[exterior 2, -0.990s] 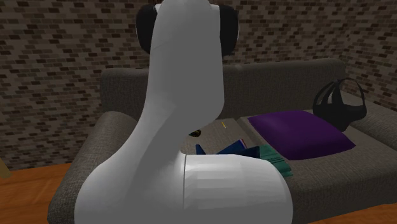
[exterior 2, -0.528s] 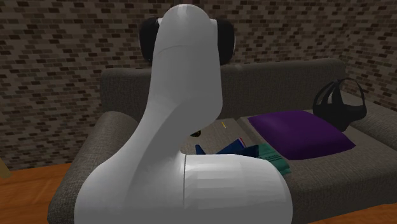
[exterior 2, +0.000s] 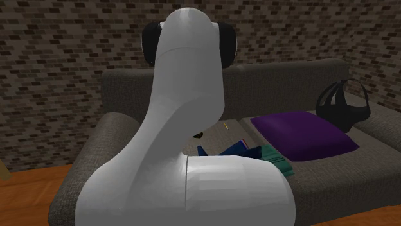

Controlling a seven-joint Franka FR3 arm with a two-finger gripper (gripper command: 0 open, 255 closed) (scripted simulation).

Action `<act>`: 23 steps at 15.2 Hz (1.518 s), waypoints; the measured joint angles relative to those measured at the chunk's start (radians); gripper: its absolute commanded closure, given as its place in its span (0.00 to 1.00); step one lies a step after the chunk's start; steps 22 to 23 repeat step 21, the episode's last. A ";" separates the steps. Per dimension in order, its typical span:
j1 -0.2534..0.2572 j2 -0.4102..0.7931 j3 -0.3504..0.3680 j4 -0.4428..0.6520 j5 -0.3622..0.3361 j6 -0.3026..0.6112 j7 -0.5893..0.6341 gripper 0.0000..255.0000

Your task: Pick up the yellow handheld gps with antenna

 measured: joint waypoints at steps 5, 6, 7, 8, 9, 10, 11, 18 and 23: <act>0.001 0.001 0.000 0.001 0.000 -0.001 0.001 1.00; 0.001 -0.003 0.000 0.000 0.000 -0.005 0.001 1.00; 0.001 -0.009 0.000 0.000 0.000 -0.010 0.001 1.00; 0.001 -0.017 0.000 -0.001 0.000 -0.018 0.002 1.00; 0.002 -0.029 0.000 -0.008 0.000 -0.024 0.003 1.00; 0.002 -0.040 0.000 -0.013 -0.001 -0.030 0.003 1.00; 0.002 -0.050 0.000 -0.013 -0.001 -0.039 0.004 1.00; 0.001 -0.121 -0.001 -0.033 -0.001 -0.090 0.004 1.00; 0.002 -0.150 -0.001 -0.042 -0.002 -0.109 0.006 1.00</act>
